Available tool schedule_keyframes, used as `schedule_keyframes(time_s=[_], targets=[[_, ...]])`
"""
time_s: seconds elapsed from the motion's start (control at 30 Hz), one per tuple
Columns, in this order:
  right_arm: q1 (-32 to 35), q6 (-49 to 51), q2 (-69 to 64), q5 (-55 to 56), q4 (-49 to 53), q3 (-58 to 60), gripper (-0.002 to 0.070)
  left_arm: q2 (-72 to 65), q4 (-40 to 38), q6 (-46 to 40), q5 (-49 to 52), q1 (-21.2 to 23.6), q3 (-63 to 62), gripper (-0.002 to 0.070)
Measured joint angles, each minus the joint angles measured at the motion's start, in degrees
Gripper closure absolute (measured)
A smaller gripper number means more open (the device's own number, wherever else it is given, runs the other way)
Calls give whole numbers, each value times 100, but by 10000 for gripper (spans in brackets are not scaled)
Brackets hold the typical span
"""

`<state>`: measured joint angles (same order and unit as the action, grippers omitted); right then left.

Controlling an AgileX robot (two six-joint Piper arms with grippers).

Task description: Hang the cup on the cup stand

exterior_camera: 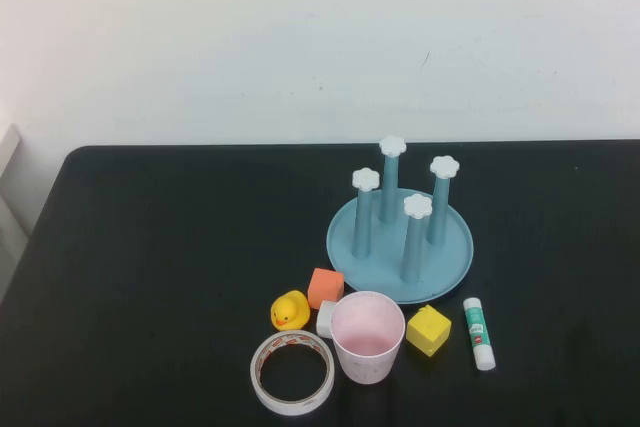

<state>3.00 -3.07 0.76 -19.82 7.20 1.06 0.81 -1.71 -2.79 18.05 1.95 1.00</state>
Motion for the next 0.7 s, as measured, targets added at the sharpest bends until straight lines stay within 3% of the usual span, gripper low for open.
schedule_keyframes(time_s=[0.7], targets=[[0, 0, 0, 0, -213, 0, 678, 0, 0, 11, 10, 0, 0, 676]])
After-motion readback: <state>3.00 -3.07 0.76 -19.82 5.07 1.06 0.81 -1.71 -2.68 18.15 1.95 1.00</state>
